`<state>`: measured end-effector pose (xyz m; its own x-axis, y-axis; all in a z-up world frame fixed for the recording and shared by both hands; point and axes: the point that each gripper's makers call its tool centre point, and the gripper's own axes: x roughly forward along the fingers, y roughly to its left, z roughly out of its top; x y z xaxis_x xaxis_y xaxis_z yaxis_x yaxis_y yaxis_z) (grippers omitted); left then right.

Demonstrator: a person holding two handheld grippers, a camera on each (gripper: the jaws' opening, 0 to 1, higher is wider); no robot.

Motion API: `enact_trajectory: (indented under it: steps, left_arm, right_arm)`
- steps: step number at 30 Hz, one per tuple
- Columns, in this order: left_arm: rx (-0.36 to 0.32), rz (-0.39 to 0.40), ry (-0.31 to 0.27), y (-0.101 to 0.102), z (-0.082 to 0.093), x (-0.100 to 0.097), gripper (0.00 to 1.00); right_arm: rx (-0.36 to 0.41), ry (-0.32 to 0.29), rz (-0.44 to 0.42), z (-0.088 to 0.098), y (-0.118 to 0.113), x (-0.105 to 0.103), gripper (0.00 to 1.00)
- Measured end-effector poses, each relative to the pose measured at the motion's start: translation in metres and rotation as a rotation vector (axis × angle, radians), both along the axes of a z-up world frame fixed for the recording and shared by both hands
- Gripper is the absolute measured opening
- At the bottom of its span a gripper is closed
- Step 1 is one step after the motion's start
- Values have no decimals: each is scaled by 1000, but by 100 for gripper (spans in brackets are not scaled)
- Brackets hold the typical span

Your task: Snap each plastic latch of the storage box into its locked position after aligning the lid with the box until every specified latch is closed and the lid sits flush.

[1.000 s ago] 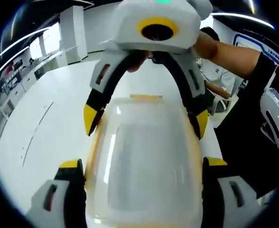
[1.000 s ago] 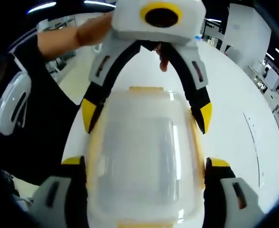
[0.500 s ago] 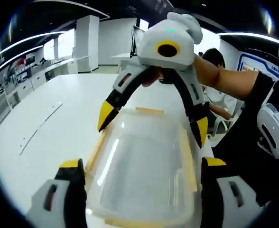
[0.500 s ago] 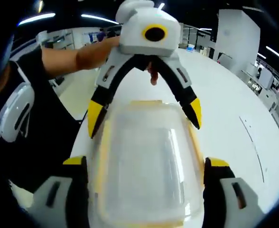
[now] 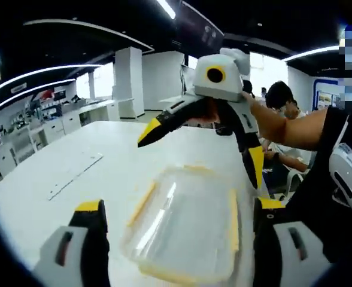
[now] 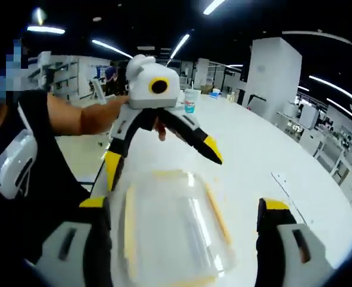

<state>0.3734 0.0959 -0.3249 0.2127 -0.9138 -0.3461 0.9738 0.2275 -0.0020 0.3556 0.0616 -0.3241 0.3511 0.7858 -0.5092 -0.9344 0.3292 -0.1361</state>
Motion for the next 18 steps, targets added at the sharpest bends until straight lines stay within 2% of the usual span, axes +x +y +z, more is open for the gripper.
enact_trajectory:
  steps: [1,3,4,5,8,9,10,12,15,18]
  left_arm:
    - [-1,-2,3,4,2,-3,100]
    - [-63,46,-29,11,16,0,100]
    - [-85,44,-31,13,20,-2,100]
    - [-144,48,-33,18,30,-4,100]
    - [-175,62,-35,31,33,-8,99]
    - [-206,73,-46,34,38,-8,95]
    - [-214,84,-54,38,39,-8,92]
    - [-222,123,-32,45,37,-8,86]
    - [-236,140,-44,49,36,-10,88]
    - [-192,180,-66,54,27,-9,88]
  right_arm:
    - [32,-17,-30,7,-3,1,100]
    - [59,-61,-72,16,-12,0,100]
    - [63,-68,-80,17,-13,-1,100]
    - [85,-69,-109,20,-18,-2,100]
    - [133,-83,-146,25,-26,-6,100]
    - [147,-88,-163,26,-28,-5,100]
    - [173,-102,-178,29,-30,-5,100]
    - [220,-128,-207,33,-34,-5,100]
    - [246,-122,-224,27,-37,-6,100]
    - [238,-121,-241,19,-38,-6,100]
